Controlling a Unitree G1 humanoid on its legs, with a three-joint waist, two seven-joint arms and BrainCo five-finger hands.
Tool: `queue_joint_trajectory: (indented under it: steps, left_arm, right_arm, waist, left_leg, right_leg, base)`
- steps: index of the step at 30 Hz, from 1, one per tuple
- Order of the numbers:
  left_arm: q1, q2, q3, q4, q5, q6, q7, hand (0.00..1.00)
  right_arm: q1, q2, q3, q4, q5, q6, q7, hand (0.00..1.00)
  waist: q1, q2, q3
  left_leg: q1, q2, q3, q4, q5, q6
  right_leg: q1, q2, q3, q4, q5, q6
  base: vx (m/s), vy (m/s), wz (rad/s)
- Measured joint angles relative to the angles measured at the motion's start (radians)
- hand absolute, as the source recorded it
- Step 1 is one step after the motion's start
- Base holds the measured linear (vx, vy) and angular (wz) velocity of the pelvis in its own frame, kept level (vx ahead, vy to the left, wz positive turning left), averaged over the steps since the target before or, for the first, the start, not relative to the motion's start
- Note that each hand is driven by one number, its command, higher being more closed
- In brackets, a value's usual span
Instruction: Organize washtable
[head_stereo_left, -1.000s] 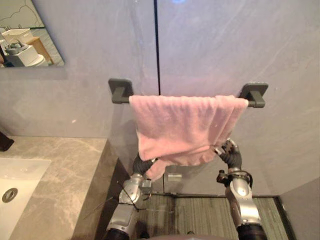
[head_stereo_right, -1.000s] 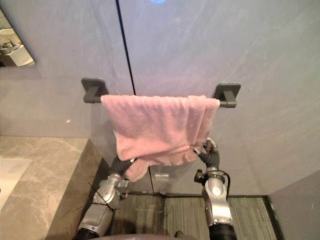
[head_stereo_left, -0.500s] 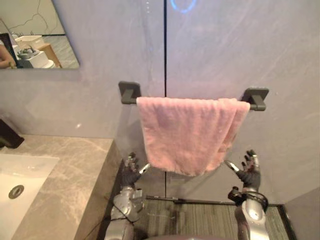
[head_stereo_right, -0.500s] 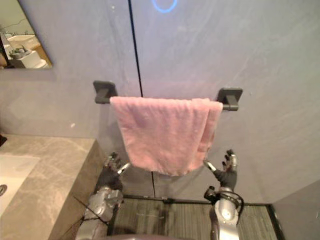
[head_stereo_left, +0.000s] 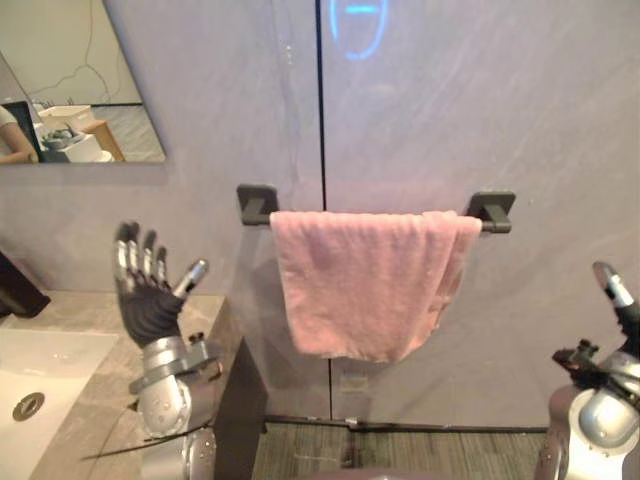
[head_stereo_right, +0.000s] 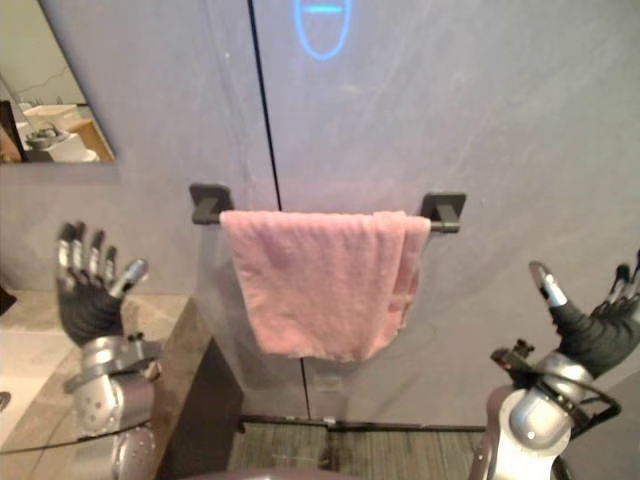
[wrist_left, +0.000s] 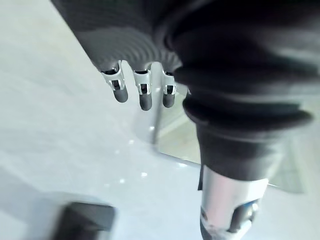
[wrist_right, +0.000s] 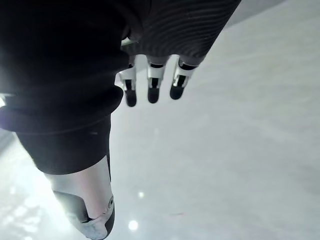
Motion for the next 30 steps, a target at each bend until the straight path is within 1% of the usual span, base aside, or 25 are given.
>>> queue_joint_trajectory:
  steps: [2, 3, 4, 5, 6, 7, 8, 9, 10, 11, 13, 14, 16, 17, 19, 20, 21, 22, 23, 24, 25, 26, 28, 29, 30]
  left_arm:
    - [-0.034, 0.017, -0.007, -0.033, -0.001, -0.021, 0.001, 0.0]
    - [-0.062, 0.029, -0.028, -0.049, -0.004, -0.04, 0.0, 0.0]
    - [-0.088, 0.044, -0.064, -0.058, -0.032, -0.06, -0.02, 0.0]
    - [-0.099, 0.05, -0.09, -0.062, -0.053, -0.065, -0.037, 0.0]
    - [-0.12, 0.061, -0.15, -0.066, -0.088, -0.071, -0.073, 0.0]
    - [-0.14, 0.07, -0.212, -0.066, -0.123, -0.072, -0.108, 0.0]
    - [-0.15, 0.073, -0.25, -0.065, -0.132, -0.073, -0.12, 0.0]
    - [-0.172, 0.08, -0.335, -0.055, -0.166, -0.073, -0.169, 0.0]
    - [-0.175, 0.082, -0.352, -0.051, -0.174, -0.073, -0.181, 0.0]
    - [-0.183, 0.084, -0.398, -0.031, -0.2, -0.07, -0.221, 0.0]
    - [-0.187, 0.089, -0.466, 0.03, -0.233, -0.054, -0.268, 0.0]
    - [-0.187, 0.09, -0.476, 0.048, -0.242, -0.05, -0.28, 0.0]
    - [-0.187, 0.101, -0.504, 0.107, -0.274, -0.024, -0.321, 0.0]
    - [-0.185, 0.111, -0.519, 0.146, -0.28, -0.006, -0.353, 0.0]
    - [-0.185, 0.12, -0.523, 0.174, -0.283, 0.007, -0.377, 0.0]
    - [-0.185, 0.135, -0.523, 0.201, -0.305, 0.018, -0.395, 0.0]
    - [-0.183, 0.14, -0.522, 0.217, -0.318, 0.027, -0.404, 0.0]
    - [-0.176, 0.154, -0.522, 0.239, -0.325, 0.035, -0.418, 0.0]
    - [-0.165, 0.165, -0.521, 0.258, -0.337, 0.042, -0.431, 0.0]
    - [-0.159, 0.17, -0.521, 0.269, -0.337, 0.046, -0.438, 0.0]
    - [-0.154, 0.178, -0.52, 0.291, -0.337, 0.056, -0.446, 0.0]
    - [-0.154, 0.183, -0.519, 0.32, -0.337, 0.065, -0.46, 0.0]
    - [-0.154, 0.188, -0.519, 0.358, -0.337, 0.079, -0.462, 0.0]
    - [-0.154, 0.187, -0.519, 0.37, -0.337, 0.081, -0.462, 0.0]
    - [-0.154, 0.187, -0.519, 0.391, -0.336, 0.086, -0.462, 0.0]
  right_arm:
    - [-0.042, -0.023, 0.033, 0.0, -0.002, -0.016, 0.003, 0.0]
    - [-0.067, -0.042, 0.069, -0.005, -0.001, -0.024, 0.015, 0.0]
    - [-0.088, -0.061, 0.114, -0.01, 0.019, -0.039, 0.054, 0.0]
    - [-0.098, -0.072, 0.145, -0.011, 0.028, -0.051, 0.078, 0.0]
    - [-0.116, -0.093, 0.209, -0.011, 0.044, -0.066, 0.124, 0.0]
    - [-0.132, -0.111, 0.27, -0.01, 0.064, -0.075, 0.165, 0.0]
    - [-0.135, -0.118, 0.303, -0.01, 0.066, -0.082, 0.183, 0.0]
    - [-0.135, -0.133, 0.379, -0.009, 0.095, -0.092, 0.237, 0.0]
    - [-0.135, -0.137, 0.397, -0.009, 0.105, -0.092, 0.249, 0.0]
    - [-0.135, -0.152, 0.45, -0.002, 0.131, -0.093, 0.296, 0.0]
    - [-0.133, -0.197, 0.529, 0.043, 0.164, -0.093, 0.361, 0.0]
    - [-0.133, -0.21, 0.543, 0.058, 0.177, -0.092, 0.378, 0.0]
    - [-0.122, -0.271, 0.582, 0.107, 0.204, -0.081, 0.444, 0.0]
    - [-0.107, -0.33, 0.611, 0.139, 0.227, -0.072, 0.491, 0.0]
    - [-0.094, -0.374, 0.631, 0.162, 0.234, -0.056, 0.525, 0.0]
    - [-0.079, -0.411, 0.647, 0.193, 0.246, -0.045, 0.553, 0.0]
    - [-0.069, -0.431, 0.655, 0.22, 0.259, -0.038, 0.571, 0.0]
    - [-0.06, -0.451, 0.661, 0.256, 0.26, -0.03, 0.586, 0.0]
    - [-0.049, -0.469, 0.666, 0.279, 0.259, -0.013, 0.597, 0.0]
    - [-0.043, -0.475, 0.667, 0.293, 0.259, -0.011, 0.602, 0.0]
    - [-0.04, -0.487, 0.672, 0.325, 0.259, -0.005, 0.613, 0.0]
    - [-0.041, -0.496, 0.678, 0.364, 0.258, 0.002, 0.616, 0.0]
    - [-0.042, -0.502, 0.69, 0.426, 0.256, 0.013, 0.616, 0.0]
    - [-0.043, -0.502, 0.694, 0.447, 0.255, 0.021, 0.616, 0.0]
    - [-0.045, -0.502, 0.698, 0.483, 0.244, 0.028, 0.615, 0.0]
  waist:
    - [-0.002, 0.001, 0.0]
    - [-0.002, 0.001, -0.001]
    - [-0.002, 0.002, 0.0]
    - [-0.002, 0.002, 0.0]
    - [-0.003, 0.002, 0.0]
    - [-0.005, 0.002, 0.0]
    - [-0.006, 0.002, 0.0]
    - [-0.007, 0.002, 0.0]
    - [-0.008, 0.002, 0.0]
    - [-0.012, 0.003, 0.0]
    - [-0.024, 0.002, 0.001]
    - [-0.025, 0.002, 0.001]
    - [-0.027, 0.001, 0.001]
    - [-0.027, 0.001, 0.002]
    - [-0.027, 0.0, 0.002]
    - [-0.027, 0.0, 0.003]
    - [-0.027, -0.001, 0.005]
    - [-0.027, 0.0, 0.008]
    - [-0.027, -0.002, 0.016]
    - [-0.027, -0.002, 0.02]
    - [-0.028, 0.004, 0.028]
    - [-0.028, -0.002, 0.04]
    - [-0.027, 0.003, 0.046]
    - [-0.027, -0.001, 0.051]
    - [-0.026, 0.003, 0.055]
  left_leg:
    - [0.0, -0.002, -0.002, 0.002, 0.0, 0.0]
    - [0.0, -0.004, -0.004, 0.003, 0.0, 0.0]
    - [0.0, -0.005, -0.005, 0.002, 0.0, 0.001]
    - [0.0, -0.006, -0.006, 0.003, 0.0, 0.001]
    - [0.0, -0.007, -0.007, 0.003, 0.0, 0.001]
    - [0.0, -0.008, -0.009, 0.003, 0.0, 0.001]
    - [0.0, -0.009, -0.01, 0.003, 0.0, 0.002]
    - [0.0, -0.01, -0.017, 0.003, 0.0, 0.002]
    - [0.0, -0.011, -0.017, 0.003, 0.0, 0.002]
    - [0.0, -0.012, -0.018, 0.003, 0.0, 0.002]
    - [0.0, -0.014, -0.019, 0.003, 0.0, 0.003]
    - [0.0, -0.014, -0.018, 0.003, 0.0, 0.003]
    - [0.0, -0.015, -0.015, 0.003, 0.0, 0.004]
    - [0.0, -0.015, -0.015, 0.003, -0.001, 0.005]
    - [0.0, -0.015, -0.014, 0.003, -0.002, 0.006]
    - [0.001, -0.015, -0.013, 0.003, -0.003, 0.007]
    - [0.001, -0.015, -0.012, 0.003, -0.004, 0.008]
    - [0.002, -0.015, -0.008, 0.003, -0.005, 0.009]
    - [0.004, -0.015, -0.005, 0.004, -0.006, 0.01]
    - [0.004, -0.015, -0.004, 0.004, -0.006, 0.011]
    - [0.007, -0.016, -0.001, 0.004, -0.007, 0.012]
    - [0.008, -0.016, -0.001, 0.004, -0.007, 0.012]
    - [0.008, -0.016, -0.001, 0.003, -0.007, 0.012]
    - [0.008, -0.016, -0.001, 0.003, -0.007, 0.012]
    - [0.008, -0.016, -0.001, 0.003, -0.007, 0.012]
  right_leg:
    - [0.0, 0.002, 0.0, 0.0, 0.0, 0.0]
    - [0.0, 0.003, 0.0, -0.001, 0.0, 0.0]
    - [0.0, 0.004, 0.0, -0.001, 0.0, 0.0]
    - [0.0, 0.004, 0.0, -0.001, 0.0, 0.0]
    - [0.0, 0.004, 0.001, -0.001, 0.0, 0.001]
    - [0.0, 0.003, 0.002, -0.002, 0.0, 0.001]
    - [0.0, 0.003, 0.002, -0.002, -0.001, 0.002]
    - [0.0, 0.002, 0.002, -0.002, -0.002, 0.004]
    - [0.0, 0.002, 0.002, -0.002, -0.002, 0.004]
    - [-0.001, 0.001, 0.002, -0.003, -0.002, 0.005]
    - [-0.001, 0.0, 0.004, -0.003, -0.002, 0.005]
    - [-0.001, 0.0, 0.005, -0.003, 0.001, 0.001]
    - [-0.002, 0.0, 0.008, -0.003, 0.002, 0.0]
    - [-0.003, 0.0, 0.01, -0.003, 0.002, 0.0]
    - [-0.003, 0.001, 0.012, -0.003, 0.002, 0.0]
    - [-0.003, 0.001, 0.015, -0.003, 0.002, 0.0]
    - [-0.003, 0.001, 0.016, -0.002, 0.002, 0.0]
    - [-0.003, 0.001, 0.02, -0.002, 0.002, 0.0]
    - [-0.003, 0.001, 0.024, -0.002, 0.003, 0.001]
    - [-0.004, 0.001, 0.026, -0.002, 0.003, 0.001]
    - [-0.003, 0.001, 0.028, -0.002, 0.003, 0.002]
    - [-0.003, 0.001, 0.03, -0.003, 0.003, 0.002]
    - [-0.004, 0.001, 0.03, -0.003, 0.003, 0.002]
    - [-0.004, 0.001, 0.03, -0.003, 0.003, 0.002]
    - [-0.004, 0.001, 0.03, -0.004, 0.003, 0.002]
  base:
    - [-0.04, -0.01, 0.01]
    - [-0.04, -0.011, 0.01]
    - [-0.05, -0.011, 0.01]
    - [-0.04, -0.007, 0.0]
    - [-0.04, -0.007, -0.02]
    - [-0.03, -0.003, -0.02]
    - [0.0, 0.0, 0.0]
    - [0.0, 0.0, 0.0]
    - [0.0, 0.0, 0.0]
    - [0.0, 0.0, 0.0]
    - [0.0, 0.0, 0.0]
    - [0.02, 0.002, -0.03]
    - [0.02, 0.0, -0.04]
    - [0.0, 0.0, 0.0]
    - [0.0, 0.0, 0.0]
    - [0.01, -0.006, -0.03]
    - [0.01, -0.007, -0.06]
    - [0.0, -0.005, -0.08]
    - [-0.01, -0.003, -0.09]
    - [-0.02, 0.0, -0.09]
    - [-0.02, -0.001, -0.06]
    - [-0.03, -0.003, -0.05]
    - [-0.02, -0.003, -0.01]
    - [0.0, 0.0, 0.0]
    - [0.0, 0.0, 0.0]
